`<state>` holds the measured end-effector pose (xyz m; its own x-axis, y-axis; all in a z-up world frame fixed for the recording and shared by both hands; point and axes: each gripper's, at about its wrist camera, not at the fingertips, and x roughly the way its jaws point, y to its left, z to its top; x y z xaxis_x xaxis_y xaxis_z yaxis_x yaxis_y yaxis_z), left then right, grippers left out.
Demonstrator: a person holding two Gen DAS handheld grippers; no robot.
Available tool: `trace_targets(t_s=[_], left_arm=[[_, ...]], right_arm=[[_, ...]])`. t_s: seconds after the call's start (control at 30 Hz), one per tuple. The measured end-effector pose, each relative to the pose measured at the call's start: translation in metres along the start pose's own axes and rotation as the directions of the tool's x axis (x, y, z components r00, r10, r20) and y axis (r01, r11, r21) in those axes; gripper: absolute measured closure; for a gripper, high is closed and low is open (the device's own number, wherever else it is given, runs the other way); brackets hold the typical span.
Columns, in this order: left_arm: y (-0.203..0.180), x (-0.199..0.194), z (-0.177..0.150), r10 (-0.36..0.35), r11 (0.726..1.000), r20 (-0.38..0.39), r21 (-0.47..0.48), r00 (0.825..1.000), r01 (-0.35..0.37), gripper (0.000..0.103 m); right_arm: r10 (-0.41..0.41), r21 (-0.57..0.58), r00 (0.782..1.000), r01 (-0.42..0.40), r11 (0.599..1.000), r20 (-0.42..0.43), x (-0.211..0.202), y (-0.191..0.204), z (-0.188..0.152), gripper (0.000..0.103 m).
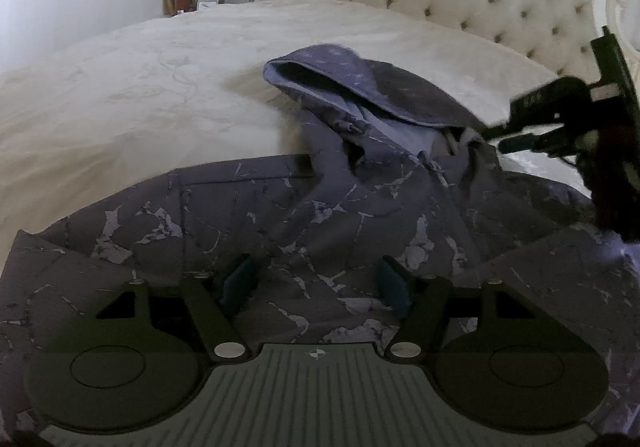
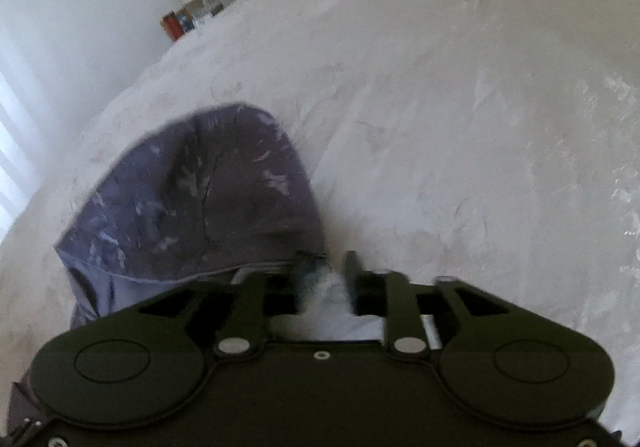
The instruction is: Fold large clothes
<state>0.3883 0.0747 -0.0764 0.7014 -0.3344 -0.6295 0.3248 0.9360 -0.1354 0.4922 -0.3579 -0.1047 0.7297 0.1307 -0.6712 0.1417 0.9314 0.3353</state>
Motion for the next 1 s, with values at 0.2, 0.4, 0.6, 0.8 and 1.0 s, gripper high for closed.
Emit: trace_targets(t_s=[0.2, 0.4, 0.6, 0.8, 1.0], left_arm=[[-0.005, -0.001, -0.004, 0.015, 1.000, 0.015, 0.017, 1.000, -0.016, 0.035], [-0.004, -0.002, -0.005, 0.007, 1.000, 0.024, 0.009, 1.000, -0.008, 0.035], [-0.004, -0.004, -0.007, 0.007, 1.000, 0.034, 0.008, 0.999, -0.007, 0.035], [-0.001, -0.005, -0.007, -0.007, 1.000, 0.040, -0.006, 0.999, 0.007, 0.035], [-0.004, -0.006, -0.001, 0.008, 1.000, 0.013, 0.011, 1.000, -0.008, 0.035]], right_arm=[[0.043, 0.019, 0.994, -0.045, 0.999, 0.104, -0.018, -0.003, 0.024, 0.014], [0.075, -0.031, 0.993, -0.072, 0.997, 0.087, 0.004, 0.015, 0.045, 0.001], [0.029, -0.025, 0.998, -0.028, 0.999, 0.048, 0.041, 0.030, 0.055, 0.001], [0.002, -0.046, 1.000, -0.003, 0.999, -0.015, 0.068, 0.032, 0.051, 0.085], [0.038, -0.229, 0.989, -0.004, 0.973, 0.145, 0.018, 0.052, 0.033, 0.091]])
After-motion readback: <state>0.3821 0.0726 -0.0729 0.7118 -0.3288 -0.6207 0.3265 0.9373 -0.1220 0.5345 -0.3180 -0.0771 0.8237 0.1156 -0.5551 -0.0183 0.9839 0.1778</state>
